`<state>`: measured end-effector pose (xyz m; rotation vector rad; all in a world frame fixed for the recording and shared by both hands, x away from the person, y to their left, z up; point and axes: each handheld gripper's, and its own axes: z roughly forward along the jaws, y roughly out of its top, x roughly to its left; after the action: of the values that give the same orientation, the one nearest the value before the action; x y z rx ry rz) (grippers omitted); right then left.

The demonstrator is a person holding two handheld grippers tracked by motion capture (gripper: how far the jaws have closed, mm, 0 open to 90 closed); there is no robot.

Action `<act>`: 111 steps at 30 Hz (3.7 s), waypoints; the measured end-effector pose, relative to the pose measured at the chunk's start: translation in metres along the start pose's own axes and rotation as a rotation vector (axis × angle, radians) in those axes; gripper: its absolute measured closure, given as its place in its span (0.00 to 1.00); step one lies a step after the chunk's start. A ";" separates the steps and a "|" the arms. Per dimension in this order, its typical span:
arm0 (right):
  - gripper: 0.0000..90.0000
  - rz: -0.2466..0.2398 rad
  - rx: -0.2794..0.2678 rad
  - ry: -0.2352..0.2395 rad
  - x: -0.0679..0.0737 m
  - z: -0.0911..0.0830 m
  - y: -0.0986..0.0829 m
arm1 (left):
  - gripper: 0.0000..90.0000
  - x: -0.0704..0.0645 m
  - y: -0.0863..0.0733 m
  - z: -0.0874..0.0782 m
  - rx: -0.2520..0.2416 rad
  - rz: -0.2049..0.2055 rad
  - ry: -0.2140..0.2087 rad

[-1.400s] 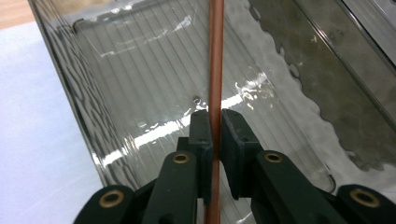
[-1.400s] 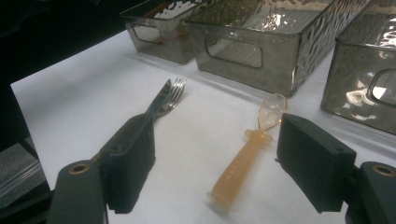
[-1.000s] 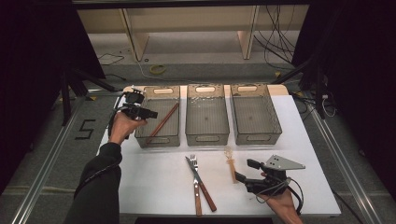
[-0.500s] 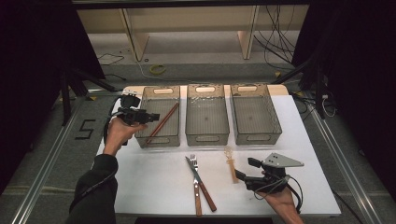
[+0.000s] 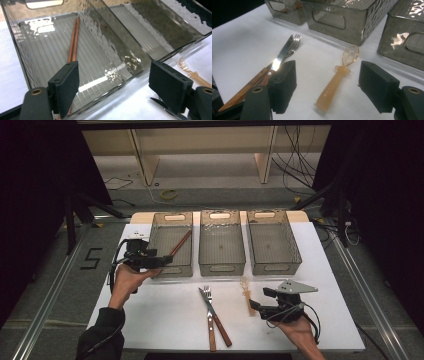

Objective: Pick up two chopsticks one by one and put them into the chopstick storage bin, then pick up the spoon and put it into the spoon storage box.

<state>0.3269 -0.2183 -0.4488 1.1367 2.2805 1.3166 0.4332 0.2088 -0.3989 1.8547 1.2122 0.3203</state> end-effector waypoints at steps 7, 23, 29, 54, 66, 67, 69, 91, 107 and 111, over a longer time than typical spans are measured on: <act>0.38 -0.025 0.060 -0.034 0.005 0.010 0.004 | 0.25 -0.019 -0.018 -0.003 0.000 0.037 -0.025; 0.39 -0.035 0.164 -0.066 0.008 0.031 0.008 | 0.22 -0.046 -0.053 0.000 -0.021 0.070 -0.069; 0.39 -0.030 0.187 -0.072 0.007 0.035 0.008 | 0.22 -0.044 -0.067 -0.001 -0.021 0.055 -0.061; 0.45 -0.047 0.277 -0.114 0.009 0.052 0.007 | 0.21 -0.042 -0.098 -0.007 -0.054 0.056 -0.068; 0.57 -0.072 0.345 -0.147 0.007 0.061 0.004 | 0.20 -0.048 -0.104 -0.008 -0.050 0.084 -0.061; 0.58 -0.086 0.358 -0.154 0.007 0.062 0.003 | 0.20 -0.049 -0.104 -0.008 -0.047 0.096 -0.054; 0.61 -0.091 0.361 -0.155 0.007 0.063 0.003 | 0.20 -0.051 -0.105 -0.008 -0.046 0.111 -0.049; 0.85 -0.042 0.379 -0.139 0.001 0.063 0.008 | 0.21 -0.055 -0.109 -0.011 -0.058 0.127 -0.060; 0.86 -0.014 0.293 -0.065 0.000 0.051 0.015 | 0.21 -0.051 -0.111 -0.014 -0.110 0.106 -0.084; 0.86 -0.036 0.261 -0.052 0.007 0.045 0.023 | 0.21 -0.051 -0.112 -0.015 -0.115 0.110 -0.094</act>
<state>0.3590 -0.1795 -0.4535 1.1866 2.4745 0.9849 0.3302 0.1895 -0.4652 1.8200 1.0099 0.3519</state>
